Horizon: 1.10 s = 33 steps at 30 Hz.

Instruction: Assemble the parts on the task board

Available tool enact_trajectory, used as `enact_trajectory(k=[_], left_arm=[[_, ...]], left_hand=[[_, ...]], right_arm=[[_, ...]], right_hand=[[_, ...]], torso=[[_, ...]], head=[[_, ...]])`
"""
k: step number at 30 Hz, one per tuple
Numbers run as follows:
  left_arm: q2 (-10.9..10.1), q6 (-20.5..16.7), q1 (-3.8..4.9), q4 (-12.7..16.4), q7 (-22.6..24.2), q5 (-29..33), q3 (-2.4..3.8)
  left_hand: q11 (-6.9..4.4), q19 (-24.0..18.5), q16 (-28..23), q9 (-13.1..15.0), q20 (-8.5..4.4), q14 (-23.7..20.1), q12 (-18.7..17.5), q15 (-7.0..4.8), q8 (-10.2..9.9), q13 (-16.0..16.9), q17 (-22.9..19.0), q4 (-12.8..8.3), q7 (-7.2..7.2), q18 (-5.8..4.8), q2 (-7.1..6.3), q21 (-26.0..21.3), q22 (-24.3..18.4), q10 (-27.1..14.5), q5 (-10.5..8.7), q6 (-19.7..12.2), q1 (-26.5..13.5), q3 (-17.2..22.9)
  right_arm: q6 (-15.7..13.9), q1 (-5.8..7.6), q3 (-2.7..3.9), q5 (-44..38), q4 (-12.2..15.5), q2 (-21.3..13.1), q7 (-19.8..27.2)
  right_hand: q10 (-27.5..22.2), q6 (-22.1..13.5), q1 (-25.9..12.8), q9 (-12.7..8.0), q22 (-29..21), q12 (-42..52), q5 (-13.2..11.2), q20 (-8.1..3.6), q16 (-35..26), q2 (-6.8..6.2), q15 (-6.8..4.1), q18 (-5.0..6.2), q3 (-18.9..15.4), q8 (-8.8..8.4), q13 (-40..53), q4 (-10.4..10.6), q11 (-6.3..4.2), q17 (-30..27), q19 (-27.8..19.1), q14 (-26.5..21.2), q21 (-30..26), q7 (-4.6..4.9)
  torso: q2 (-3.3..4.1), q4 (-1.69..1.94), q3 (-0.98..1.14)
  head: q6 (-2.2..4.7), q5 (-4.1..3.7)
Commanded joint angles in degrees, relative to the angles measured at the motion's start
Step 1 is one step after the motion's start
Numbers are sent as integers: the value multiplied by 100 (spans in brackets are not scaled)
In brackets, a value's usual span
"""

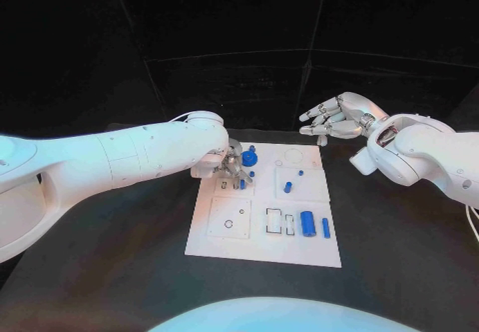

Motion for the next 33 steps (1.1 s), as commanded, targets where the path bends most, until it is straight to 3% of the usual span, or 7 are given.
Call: enact_trajectory(k=[1,13,18,25,33], left_arm=[[16,102,-2,-24,-45,-29,1],[37,83,-15,-43,-29,115,2],[18,30,-16,-37,-24,266,2],[-47,-79,-16,10,-9,597,2],[-226,-321,-15,161,18,919,4]], left_hand=[[-5,45,18,15,-9,605,40,-20,36,9,1508,-46,-8,-43,9,37,13,-34,-22,-46,81,13],[-3,34,18,71,-3,605,40,-17,69,6,1508,-132,-5,-41,47,38,16,-45,-21,-77,190,101],[-33,14,18,135,-16,605,27,-40,93,-1,1508,-508,-37,-33,258,25,1,-65,-16,-146,720,510],[-65,-21,18,171,-49,605,-31,-72,62,-42,1508,-961,-67,-19,409,-15,-51,-104,-10,-245,1244,1060],[-60,-36,18,235,-42,605,-23,-58,85,-24,1508,-1178,-61,-16,372,-37,-72,-71,-21,-268,1284,1513]], right_arm=[[14,12,5,21,-1,9,40],[21,12,5,21,-62,92,43],[31,11,4,21,-103,130,27],[46,11,3,21,-157,163,2],[57,11,3,21,-198,173,-12]], right_hand=[[-19,16,59,4,-7,-27,49,8,-38,-14,39,26,-11,-22,-11,-13,40,8,30,13,-32,40],[-17,29,167,2,-26,-38,355,-1,-107,6,30,27,44,-25,-99,-43,31,69,59,28,-73,38],[-18,32,244,1,-28,-48,466,-9,-137,21,23,27,111,-28,-140,-75,26,94,68,31,-82,38],[-17,32,257,0,-28,-51,497,-10,-147,20,23,26,131,-29,-154,-81,27,103,70,31,-85,40],[-17,32,261,0,-28,-52,508,-11,-152,18,23,26,139,-30,-160,-82,27,107,71,31,-86,40]], torso=[[-1,-1,-2],[0,2,0],[2,11,-2],[0,5,-1],[-1,17,5]], head=[[-1,-3],[-20,-19],[-34,-25],[-49,-19],[-50,-21]])
